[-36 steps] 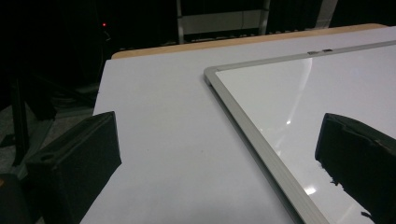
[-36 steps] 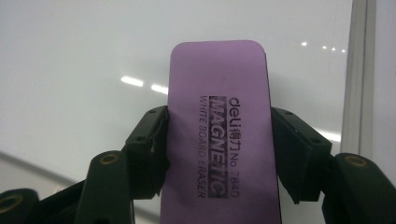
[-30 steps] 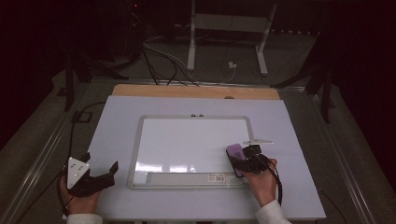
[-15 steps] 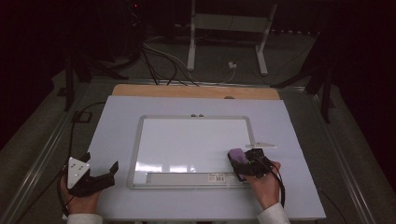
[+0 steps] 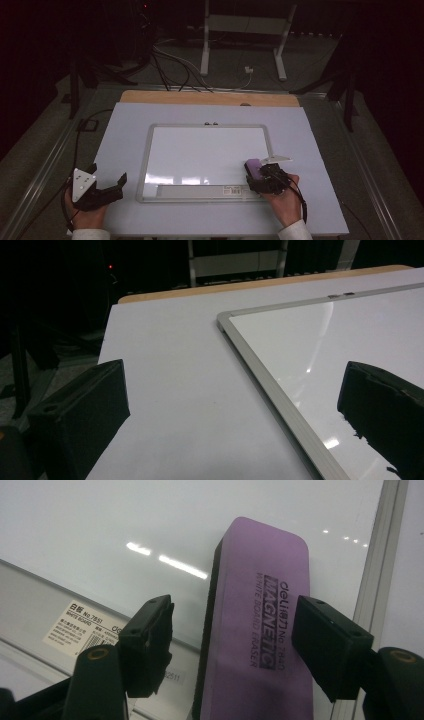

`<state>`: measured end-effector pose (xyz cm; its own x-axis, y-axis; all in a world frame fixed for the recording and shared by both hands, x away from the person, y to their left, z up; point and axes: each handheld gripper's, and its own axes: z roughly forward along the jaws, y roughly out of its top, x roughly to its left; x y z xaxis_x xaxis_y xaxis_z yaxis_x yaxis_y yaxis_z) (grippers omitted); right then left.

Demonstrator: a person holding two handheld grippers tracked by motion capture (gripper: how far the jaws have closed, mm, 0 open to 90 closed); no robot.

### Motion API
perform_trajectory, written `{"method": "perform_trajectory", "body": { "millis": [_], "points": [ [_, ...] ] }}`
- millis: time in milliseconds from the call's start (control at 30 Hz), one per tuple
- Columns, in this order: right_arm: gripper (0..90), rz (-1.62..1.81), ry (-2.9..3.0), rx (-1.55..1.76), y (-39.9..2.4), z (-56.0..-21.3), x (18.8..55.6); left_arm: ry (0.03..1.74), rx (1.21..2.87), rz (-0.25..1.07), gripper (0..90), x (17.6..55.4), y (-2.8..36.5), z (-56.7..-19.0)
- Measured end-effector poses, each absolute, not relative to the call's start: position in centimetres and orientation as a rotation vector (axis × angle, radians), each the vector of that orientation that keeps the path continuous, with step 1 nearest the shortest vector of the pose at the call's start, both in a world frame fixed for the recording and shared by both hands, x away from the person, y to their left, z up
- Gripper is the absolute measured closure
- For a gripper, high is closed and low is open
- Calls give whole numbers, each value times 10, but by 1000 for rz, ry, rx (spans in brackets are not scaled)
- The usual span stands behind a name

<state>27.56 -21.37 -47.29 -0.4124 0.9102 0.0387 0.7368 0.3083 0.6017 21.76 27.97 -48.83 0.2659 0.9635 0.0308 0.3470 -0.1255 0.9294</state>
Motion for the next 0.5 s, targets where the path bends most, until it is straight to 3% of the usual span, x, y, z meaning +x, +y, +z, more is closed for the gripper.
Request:
{"method": "perform_trajectory", "body": {
  "millis": [300, 500],
  "points": [
    [320, 764, 2254, 1557, -225, -474, 279, 1226, 1646, 871, 8, 218, 279, -488],
    [377, 749, 2221, 1599, -233, -475, 280, 1224, 1653, 870, 8, 218, 279, -489]
  ]
}}
